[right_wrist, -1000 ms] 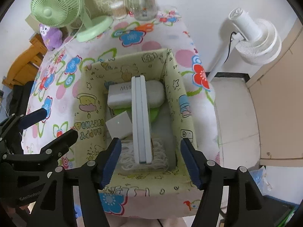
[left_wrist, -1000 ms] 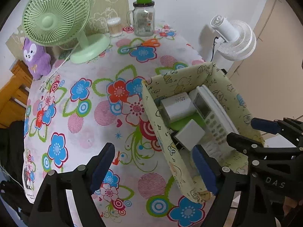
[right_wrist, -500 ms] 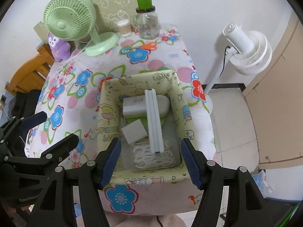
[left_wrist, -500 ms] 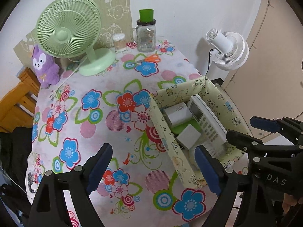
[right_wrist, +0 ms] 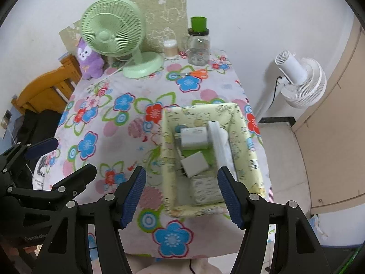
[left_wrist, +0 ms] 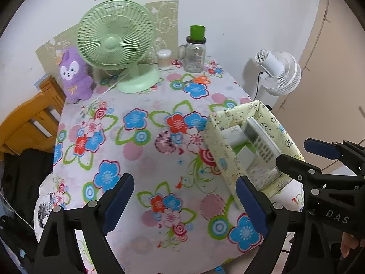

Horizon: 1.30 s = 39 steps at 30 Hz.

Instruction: Organize rigid objects

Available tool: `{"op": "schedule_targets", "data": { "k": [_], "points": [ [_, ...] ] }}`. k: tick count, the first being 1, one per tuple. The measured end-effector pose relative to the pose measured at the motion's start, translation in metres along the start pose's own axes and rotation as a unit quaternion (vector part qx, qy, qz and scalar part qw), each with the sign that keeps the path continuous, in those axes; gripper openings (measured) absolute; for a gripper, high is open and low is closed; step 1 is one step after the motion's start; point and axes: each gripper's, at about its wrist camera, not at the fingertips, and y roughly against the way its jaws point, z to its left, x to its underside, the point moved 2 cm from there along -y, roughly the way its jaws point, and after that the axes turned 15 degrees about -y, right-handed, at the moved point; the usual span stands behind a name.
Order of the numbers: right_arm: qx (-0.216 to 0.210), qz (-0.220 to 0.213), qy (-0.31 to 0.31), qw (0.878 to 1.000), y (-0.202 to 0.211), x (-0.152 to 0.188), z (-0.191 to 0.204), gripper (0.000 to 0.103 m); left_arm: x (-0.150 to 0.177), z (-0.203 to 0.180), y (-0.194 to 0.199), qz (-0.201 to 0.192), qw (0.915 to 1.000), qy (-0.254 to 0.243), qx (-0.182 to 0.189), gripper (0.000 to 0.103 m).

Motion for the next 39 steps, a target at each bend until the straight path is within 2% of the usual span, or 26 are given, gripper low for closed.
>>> {"op": "schedule_targets", "data": {
  "k": [15,25,29,31,39],
  "points": [
    [0.006,-0.022,0.001,1.000,0.012,0.035,0.074,0.068,0.047,0.063,0.026,-0.012,0.9999,0.002,-0.001,0.095],
    [0.003,-0.036,-0.003,0.999,0.016,0.045,0.119,0.070,0.063,0.100,0.043,-0.023,0.9997,0.000,-0.008,0.095],
    [0.005,-0.047,0.000,0.999,0.023,0.039,0.127,0.078,0.063,0.109,0.055,-0.031,0.9993,0.013,-0.017,0.095],
    [0.007,-0.052,0.003,0.999,0.028,0.036,0.128,0.080,0.061,0.111,0.061,-0.032,0.9990,0.019,-0.025,0.100],
    [0.001,-0.064,0.008,0.998,0.052,0.022,0.116,0.085,0.048,0.100,0.084,-0.049,0.9973,0.037,-0.040,0.102]
  ]
}}
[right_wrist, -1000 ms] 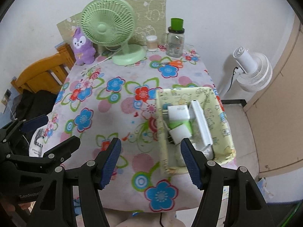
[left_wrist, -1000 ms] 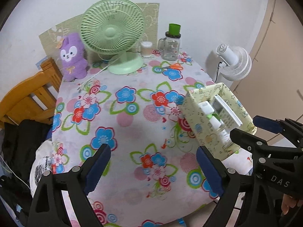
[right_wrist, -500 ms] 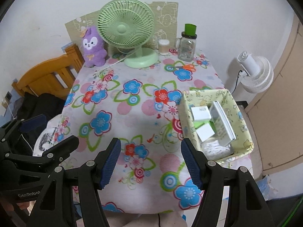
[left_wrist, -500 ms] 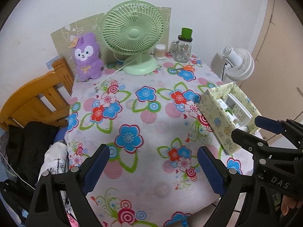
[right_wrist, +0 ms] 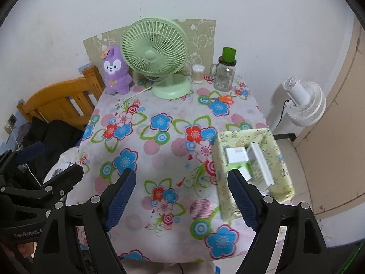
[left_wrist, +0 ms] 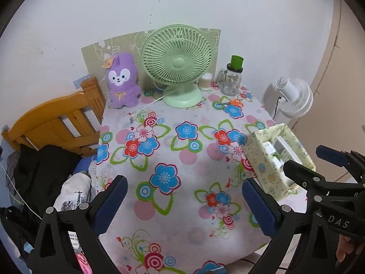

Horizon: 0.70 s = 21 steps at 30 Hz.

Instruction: Organize rigid objects

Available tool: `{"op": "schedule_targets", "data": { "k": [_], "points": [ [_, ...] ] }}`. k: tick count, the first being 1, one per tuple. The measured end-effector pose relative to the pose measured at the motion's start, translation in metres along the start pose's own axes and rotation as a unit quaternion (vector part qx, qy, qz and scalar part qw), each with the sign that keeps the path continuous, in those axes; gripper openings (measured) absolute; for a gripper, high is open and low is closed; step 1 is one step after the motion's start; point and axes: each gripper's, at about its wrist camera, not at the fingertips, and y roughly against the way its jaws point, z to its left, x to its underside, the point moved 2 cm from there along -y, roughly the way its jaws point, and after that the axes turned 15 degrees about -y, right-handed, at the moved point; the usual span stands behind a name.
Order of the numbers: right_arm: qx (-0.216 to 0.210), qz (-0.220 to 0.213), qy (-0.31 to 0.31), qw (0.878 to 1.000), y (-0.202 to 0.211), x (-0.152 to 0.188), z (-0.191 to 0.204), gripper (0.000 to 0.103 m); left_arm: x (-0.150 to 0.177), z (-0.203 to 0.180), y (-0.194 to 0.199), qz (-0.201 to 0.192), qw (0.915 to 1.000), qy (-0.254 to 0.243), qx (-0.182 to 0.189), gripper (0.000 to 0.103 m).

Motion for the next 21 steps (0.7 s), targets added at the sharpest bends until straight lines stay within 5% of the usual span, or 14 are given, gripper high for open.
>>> {"op": "schedule_targets", "data": {
  "k": [21],
  "points": [
    [-0.001,-0.053,-0.012,0.998,0.064,-0.009,-0.051,0.088,-0.017,-0.049,0.052,-0.034,0.9990,0.019,-0.022,0.103]
  ]
}}
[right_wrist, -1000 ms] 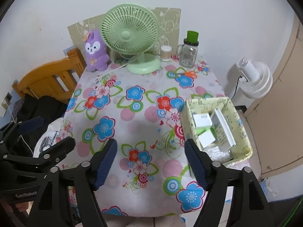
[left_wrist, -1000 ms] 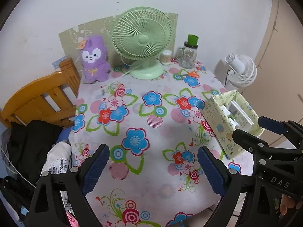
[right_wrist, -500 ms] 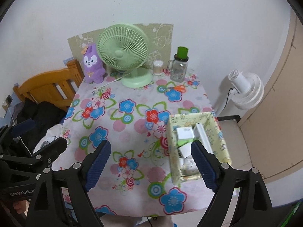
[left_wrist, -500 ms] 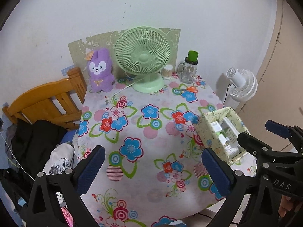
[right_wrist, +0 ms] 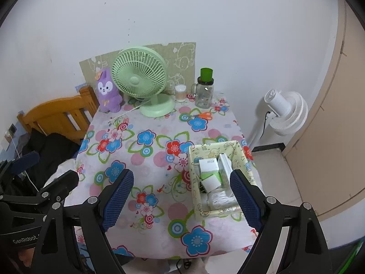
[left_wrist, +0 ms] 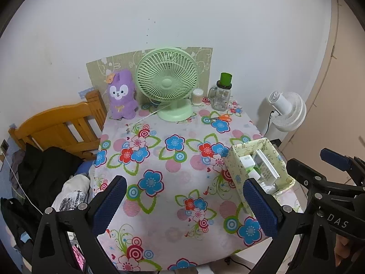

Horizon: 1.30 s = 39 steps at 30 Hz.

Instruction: Organize rigid objects

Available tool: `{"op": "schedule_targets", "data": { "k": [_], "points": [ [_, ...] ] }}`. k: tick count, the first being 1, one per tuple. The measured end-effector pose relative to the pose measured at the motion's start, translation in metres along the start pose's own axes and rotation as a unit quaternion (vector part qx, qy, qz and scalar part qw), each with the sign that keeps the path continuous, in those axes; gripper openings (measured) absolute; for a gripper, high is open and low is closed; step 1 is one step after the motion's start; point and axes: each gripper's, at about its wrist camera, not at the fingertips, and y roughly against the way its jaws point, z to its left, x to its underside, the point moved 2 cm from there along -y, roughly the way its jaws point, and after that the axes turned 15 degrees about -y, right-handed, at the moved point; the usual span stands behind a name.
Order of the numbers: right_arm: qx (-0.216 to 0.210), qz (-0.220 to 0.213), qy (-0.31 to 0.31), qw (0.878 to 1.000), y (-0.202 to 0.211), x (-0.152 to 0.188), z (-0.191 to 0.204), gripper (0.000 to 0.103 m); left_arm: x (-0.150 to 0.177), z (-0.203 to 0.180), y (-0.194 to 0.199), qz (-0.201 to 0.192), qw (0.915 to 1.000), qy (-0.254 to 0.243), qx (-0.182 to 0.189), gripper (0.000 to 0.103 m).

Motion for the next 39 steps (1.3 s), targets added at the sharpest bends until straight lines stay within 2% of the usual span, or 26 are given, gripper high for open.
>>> {"op": "schedule_targets", "data": {
  "k": [15,24,32,39],
  "points": [
    [0.003,-0.025,0.004,1.000,0.016,0.005,-0.006,0.088,0.005,-0.005,0.008,0.000,0.9999,0.012,0.005,0.103],
    [-0.001,-0.035,-0.008,0.999,0.022,0.000,-0.014,0.088,-0.003,-0.016,0.014,-0.010,0.9999,0.001,-0.008,0.103],
    [-0.004,-0.042,-0.005,0.999,0.024,-0.006,-0.026,0.088,-0.007,-0.024,0.015,-0.012,0.9999,0.007,-0.008,0.103],
    [-0.014,-0.042,0.000,0.999,0.023,-0.008,-0.028,0.088,-0.008,-0.027,0.018,-0.016,0.9995,0.016,-0.024,0.103]
  ]
}}
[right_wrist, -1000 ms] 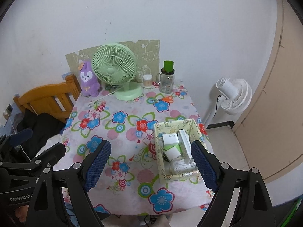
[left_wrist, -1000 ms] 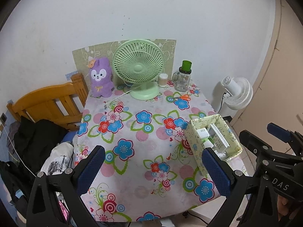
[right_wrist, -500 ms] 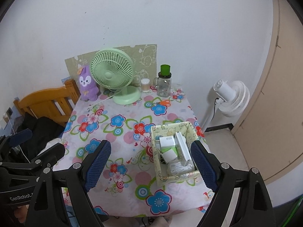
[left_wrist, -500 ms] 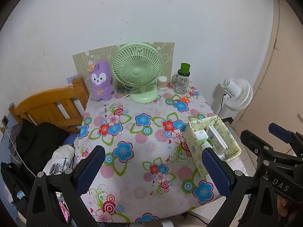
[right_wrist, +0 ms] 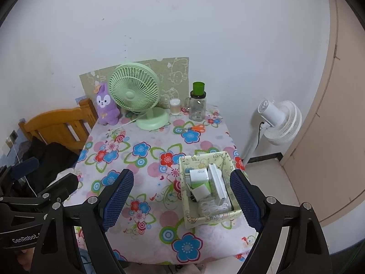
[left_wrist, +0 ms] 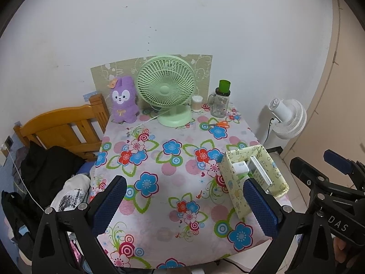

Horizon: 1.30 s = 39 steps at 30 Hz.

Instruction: Organize rigid objects

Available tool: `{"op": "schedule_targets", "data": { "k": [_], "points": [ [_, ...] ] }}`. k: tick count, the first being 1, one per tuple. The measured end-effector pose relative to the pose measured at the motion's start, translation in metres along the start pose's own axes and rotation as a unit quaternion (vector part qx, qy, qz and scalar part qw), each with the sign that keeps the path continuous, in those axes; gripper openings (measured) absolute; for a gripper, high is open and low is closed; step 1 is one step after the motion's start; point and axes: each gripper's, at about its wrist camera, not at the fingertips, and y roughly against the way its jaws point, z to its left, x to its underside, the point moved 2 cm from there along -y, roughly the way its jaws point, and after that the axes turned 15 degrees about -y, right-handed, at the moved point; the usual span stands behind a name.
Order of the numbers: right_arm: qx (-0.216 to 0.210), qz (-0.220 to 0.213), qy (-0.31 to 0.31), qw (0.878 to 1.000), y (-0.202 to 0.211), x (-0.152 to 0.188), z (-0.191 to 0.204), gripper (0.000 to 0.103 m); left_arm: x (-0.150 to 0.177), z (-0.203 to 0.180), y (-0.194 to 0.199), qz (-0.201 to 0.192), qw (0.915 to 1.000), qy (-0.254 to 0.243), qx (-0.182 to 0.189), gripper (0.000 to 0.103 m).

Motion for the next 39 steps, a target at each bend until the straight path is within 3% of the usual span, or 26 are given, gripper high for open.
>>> {"op": "schedule_targets", "data": {
  "k": [19,39],
  "points": [
    [-0.018,0.018,0.006,1.000,-0.008,0.000,0.001,0.088,0.000,-0.002,0.005,0.002,0.9993,0.006,-0.038,0.103],
    [-0.003,0.015,0.003,1.000,0.008,0.005,0.002,0.088,0.005,0.003,0.016,0.009,0.9997,0.016,-0.014,0.103]
  ]
}}
